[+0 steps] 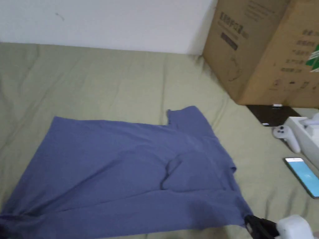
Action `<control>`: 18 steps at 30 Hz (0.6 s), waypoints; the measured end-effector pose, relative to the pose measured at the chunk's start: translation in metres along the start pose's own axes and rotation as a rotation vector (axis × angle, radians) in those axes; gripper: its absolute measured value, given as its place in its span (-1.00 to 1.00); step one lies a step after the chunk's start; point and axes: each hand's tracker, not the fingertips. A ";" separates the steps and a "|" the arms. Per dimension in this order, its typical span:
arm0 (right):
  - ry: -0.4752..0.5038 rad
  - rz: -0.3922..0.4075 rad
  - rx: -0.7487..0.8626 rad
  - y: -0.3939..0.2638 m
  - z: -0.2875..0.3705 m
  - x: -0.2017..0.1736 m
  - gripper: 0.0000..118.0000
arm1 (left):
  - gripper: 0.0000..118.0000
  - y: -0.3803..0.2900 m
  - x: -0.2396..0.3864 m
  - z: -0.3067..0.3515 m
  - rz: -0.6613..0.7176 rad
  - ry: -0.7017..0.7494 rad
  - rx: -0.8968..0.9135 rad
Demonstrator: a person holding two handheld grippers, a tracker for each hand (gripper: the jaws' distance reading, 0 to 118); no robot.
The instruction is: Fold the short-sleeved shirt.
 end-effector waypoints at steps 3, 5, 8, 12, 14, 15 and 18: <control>-0.063 -0.036 -0.069 -0.007 -0.034 0.027 0.00 | -0.95 0.004 -0.005 0.001 0.004 0.011 0.007; -0.080 -0.052 -0.083 -0.009 -0.051 0.039 0.00 | -0.95 0.007 -0.005 0.000 0.000 0.017 0.004; -0.063 -0.059 -0.111 -0.011 -0.070 0.046 0.00 | -0.95 0.012 -0.006 -0.001 -0.018 0.022 -0.005; 0.018 -0.076 -0.156 -0.014 -0.084 0.050 -0.09 | -0.95 0.017 -0.001 -0.002 -0.040 0.028 -0.017; 0.077 -0.110 -0.135 -0.016 -0.083 0.051 -0.63 | -0.95 0.019 0.000 -0.001 -0.033 0.018 -0.022; 0.058 -0.088 -0.127 -0.017 -0.082 0.049 -0.95 | -0.95 0.020 0.001 0.000 -0.035 0.017 -0.021; 0.082 -0.156 -0.102 -0.020 -0.076 0.060 -0.96 | -0.95 0.024 0.002 0.003 -0.044 0.022 -0.020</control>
